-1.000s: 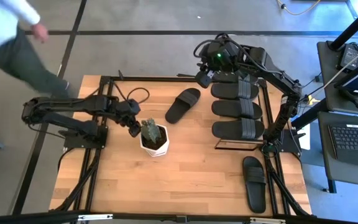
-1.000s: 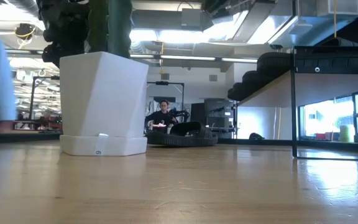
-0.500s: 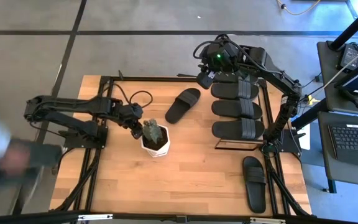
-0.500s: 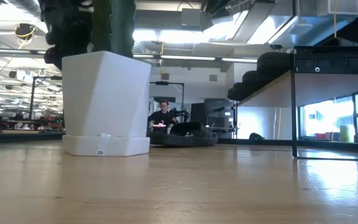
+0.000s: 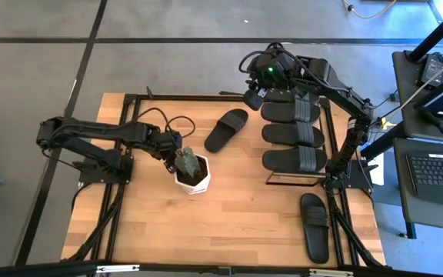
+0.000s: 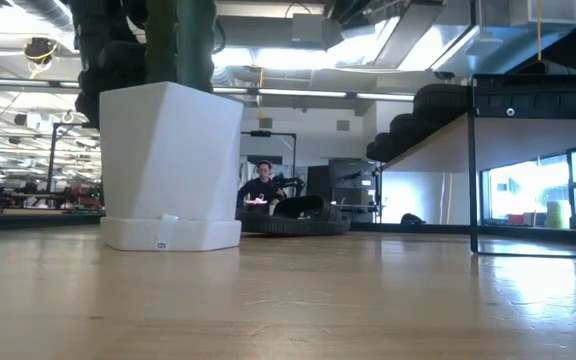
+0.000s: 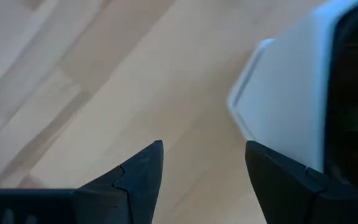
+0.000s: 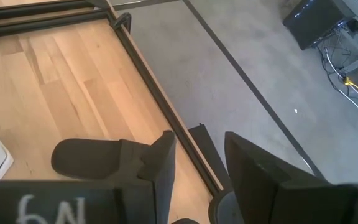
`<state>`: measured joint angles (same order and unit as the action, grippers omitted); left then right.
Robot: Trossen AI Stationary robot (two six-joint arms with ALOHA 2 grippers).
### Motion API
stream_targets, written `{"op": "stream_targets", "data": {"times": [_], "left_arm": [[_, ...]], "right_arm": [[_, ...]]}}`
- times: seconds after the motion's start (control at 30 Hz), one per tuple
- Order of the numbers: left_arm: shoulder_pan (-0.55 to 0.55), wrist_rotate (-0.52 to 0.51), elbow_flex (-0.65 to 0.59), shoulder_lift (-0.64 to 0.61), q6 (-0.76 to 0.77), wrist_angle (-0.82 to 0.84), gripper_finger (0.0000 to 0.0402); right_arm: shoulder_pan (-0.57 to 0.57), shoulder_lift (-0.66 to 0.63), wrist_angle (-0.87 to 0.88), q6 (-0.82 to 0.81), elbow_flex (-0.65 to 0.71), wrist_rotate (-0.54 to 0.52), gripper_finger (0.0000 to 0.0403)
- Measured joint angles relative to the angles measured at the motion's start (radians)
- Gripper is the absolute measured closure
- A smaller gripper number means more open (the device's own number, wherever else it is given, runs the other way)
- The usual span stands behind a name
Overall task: Pick and place slides into the shelf
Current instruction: Move the potted cactus to the bottom center of the table, then put the black slide under the shelf
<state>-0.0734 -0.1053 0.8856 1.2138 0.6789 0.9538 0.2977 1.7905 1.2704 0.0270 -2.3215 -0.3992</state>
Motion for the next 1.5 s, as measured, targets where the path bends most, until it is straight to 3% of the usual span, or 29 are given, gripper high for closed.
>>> {"op": "stream_targets", "data": {"times": [0.27,0.6,0.97,1.23,1.5], "left_arm": [[0.036,0.025,0.002,0.075,-0.039,-0.104,0.0184],[0.081,0.127,0.002,0.107,-0.083,-0.318,0.0184],[0.113,0.203,0.003,0.163,-0.084,-0.407,0.0184],[0.063,0.194,0.002,0.161,-0.147,-0.383,0.0184],[-0.076,0.115,0.003,0.161,-0.3,-0.347,0.0184]], "right_arm": [[0.0,0.0,0.03,-0.004,0.0,0.0,0.0263],[0.0,0.0,0.063,-0.025,0.0,0.0,0.0263],[0.0,0.001,0.07,-0.025,0.0,0.0,0.0263],[0.0,0.001,0.111,-0.051,0.0,0.0,0.0263],[-0.001,0.001,0.113,-0.074,0.0,0.0,0.0263]]}}
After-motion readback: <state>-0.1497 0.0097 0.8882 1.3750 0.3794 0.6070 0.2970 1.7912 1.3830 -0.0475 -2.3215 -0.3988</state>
